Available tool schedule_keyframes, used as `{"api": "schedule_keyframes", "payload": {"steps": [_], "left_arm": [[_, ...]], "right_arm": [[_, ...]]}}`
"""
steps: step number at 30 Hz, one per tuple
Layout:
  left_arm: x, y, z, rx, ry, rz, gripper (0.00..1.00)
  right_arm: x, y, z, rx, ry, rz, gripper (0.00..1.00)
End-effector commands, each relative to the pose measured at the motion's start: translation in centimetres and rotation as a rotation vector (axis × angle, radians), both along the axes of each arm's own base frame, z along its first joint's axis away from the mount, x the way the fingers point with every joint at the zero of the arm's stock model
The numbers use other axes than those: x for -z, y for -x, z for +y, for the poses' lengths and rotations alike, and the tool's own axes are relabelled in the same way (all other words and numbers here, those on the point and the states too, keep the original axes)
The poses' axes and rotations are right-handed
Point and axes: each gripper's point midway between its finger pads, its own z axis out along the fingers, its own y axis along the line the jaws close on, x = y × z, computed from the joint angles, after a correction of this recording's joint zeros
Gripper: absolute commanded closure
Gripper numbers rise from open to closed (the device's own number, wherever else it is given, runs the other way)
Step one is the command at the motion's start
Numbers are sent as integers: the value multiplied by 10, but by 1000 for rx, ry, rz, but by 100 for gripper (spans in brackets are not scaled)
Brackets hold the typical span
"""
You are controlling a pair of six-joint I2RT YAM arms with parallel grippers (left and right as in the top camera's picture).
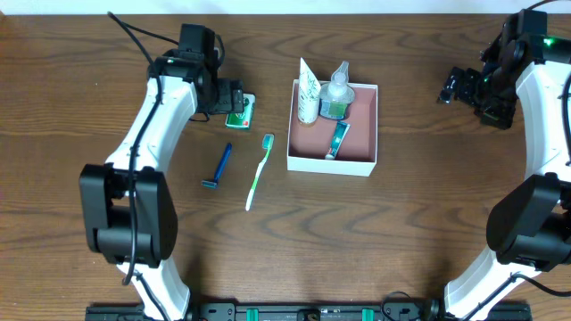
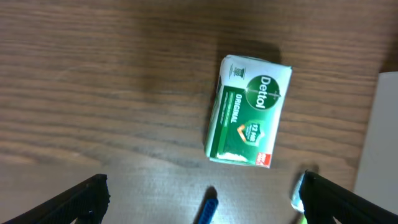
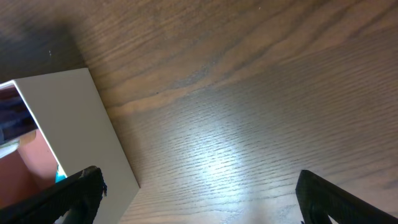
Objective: Pack container
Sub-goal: 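Lower the left gripper over the Dettol bar and close on it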
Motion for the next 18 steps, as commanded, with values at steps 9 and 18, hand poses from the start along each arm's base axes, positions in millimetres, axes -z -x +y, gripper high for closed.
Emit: {"api": "schedule_keyframes", "payload": {"steps": [9, 18], "left_arm": [[41, -21, -4, 40, -29, 10, 2], [46, -25, -17, 163, -64, -10, 2]], "right_arm": [[0, -1, -5, 21, 4, 0, 1], [0, -1, -5, 21, 4, 0, 1]]}}
